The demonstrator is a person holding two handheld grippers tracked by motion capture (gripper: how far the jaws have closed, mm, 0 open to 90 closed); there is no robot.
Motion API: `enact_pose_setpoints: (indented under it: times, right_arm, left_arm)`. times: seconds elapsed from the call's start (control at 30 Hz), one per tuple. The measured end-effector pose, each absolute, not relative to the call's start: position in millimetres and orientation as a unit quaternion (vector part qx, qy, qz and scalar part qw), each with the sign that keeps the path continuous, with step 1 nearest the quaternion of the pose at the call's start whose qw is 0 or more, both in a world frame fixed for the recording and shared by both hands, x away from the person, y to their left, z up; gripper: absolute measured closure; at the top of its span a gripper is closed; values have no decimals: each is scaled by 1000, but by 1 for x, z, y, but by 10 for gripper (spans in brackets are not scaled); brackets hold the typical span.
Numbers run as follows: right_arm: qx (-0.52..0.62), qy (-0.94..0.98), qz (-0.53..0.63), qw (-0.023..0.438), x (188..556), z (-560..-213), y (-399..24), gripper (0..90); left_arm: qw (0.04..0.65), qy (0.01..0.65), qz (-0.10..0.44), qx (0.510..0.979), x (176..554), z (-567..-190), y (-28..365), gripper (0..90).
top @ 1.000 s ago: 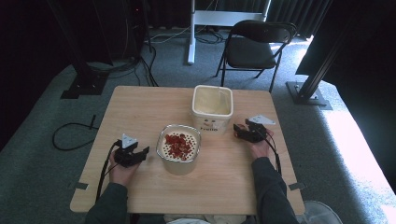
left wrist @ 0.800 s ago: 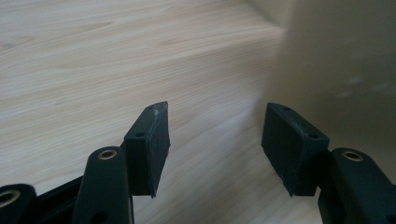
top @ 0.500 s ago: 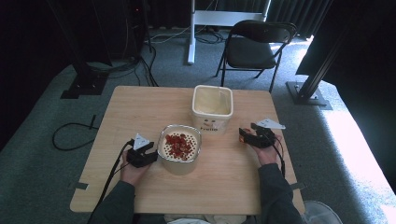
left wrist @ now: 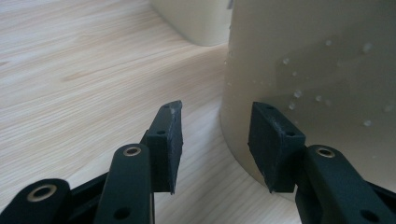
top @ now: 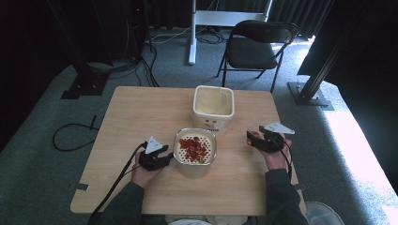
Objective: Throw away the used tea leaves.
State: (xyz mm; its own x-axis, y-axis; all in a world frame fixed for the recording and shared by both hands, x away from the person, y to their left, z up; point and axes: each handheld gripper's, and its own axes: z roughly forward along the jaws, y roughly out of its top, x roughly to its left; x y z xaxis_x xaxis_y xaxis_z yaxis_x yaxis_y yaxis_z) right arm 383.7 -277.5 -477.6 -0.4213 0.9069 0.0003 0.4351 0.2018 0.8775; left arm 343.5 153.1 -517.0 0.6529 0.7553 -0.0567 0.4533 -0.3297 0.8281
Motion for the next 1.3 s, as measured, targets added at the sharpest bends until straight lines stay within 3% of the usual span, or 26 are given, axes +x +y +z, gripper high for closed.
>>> enact_pose_setpoints:
  times: [0.53, 0.93, 1.3]
  right_arm:
    - [465, 721, 426, 287, 364, -465, -291, 358]
    - [467, 713, 441, 281, 348, -460, -289, 359]
    - [476, 703, 448, 279, 340, -454, -295, 366]
  left_arm:
    - [456, 354, 145, 804, 350, -518, 106, 535]
    - [452, 344, 146, 810, 350, -517, 96, 531]
    - [421, 336, 183, 822, 343, -510, 111, 434]
